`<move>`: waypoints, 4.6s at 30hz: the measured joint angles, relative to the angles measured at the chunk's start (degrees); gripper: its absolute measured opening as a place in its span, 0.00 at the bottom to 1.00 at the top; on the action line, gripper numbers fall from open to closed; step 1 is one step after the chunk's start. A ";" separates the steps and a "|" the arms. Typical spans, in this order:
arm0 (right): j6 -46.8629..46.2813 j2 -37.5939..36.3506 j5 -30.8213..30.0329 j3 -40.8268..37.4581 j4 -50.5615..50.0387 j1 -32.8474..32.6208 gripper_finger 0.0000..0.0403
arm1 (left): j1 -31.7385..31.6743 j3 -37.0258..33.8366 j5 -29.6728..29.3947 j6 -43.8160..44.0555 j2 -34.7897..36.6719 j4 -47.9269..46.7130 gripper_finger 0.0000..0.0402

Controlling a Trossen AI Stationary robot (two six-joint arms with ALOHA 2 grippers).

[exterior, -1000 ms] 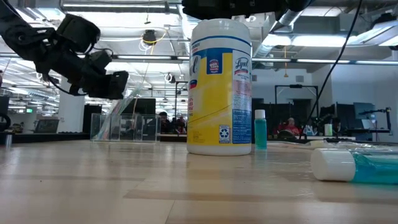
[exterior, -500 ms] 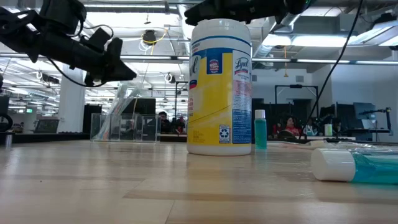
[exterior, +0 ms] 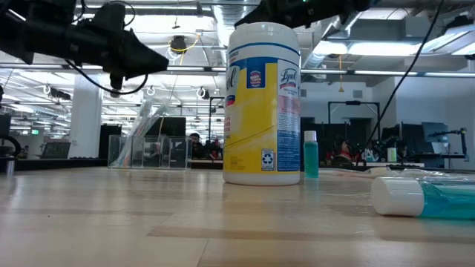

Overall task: Pick & Place toothbrushing station
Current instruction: Put the left green toothbrush into the transparent organizer

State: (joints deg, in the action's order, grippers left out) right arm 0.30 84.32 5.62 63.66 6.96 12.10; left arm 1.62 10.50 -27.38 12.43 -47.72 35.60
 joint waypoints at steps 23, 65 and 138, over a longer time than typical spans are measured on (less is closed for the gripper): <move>-3.35 -7.61 -10.66 0.00 -25.23 -0.07 0.20 | 3.07 0.00 -0.02 -0.15 0.00 1.90 0.18; -40.36 -17.71 -14.27 -13.89 -66.60 -9.43 0.19 | 3.27 0.00 0.03 -0.11 0.00 2.00 0.18; -62.75 -6.39 -13.24 -30.67 -51.78 -15.34 0.04 | 3.25 0.02 0.05 -0.55 -0.02 3.38 0.18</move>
State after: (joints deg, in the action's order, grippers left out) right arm -62.45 77.93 -7.62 32.99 -44.82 -3.25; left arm 4.87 10.52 -27.33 11.88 -47.75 38.98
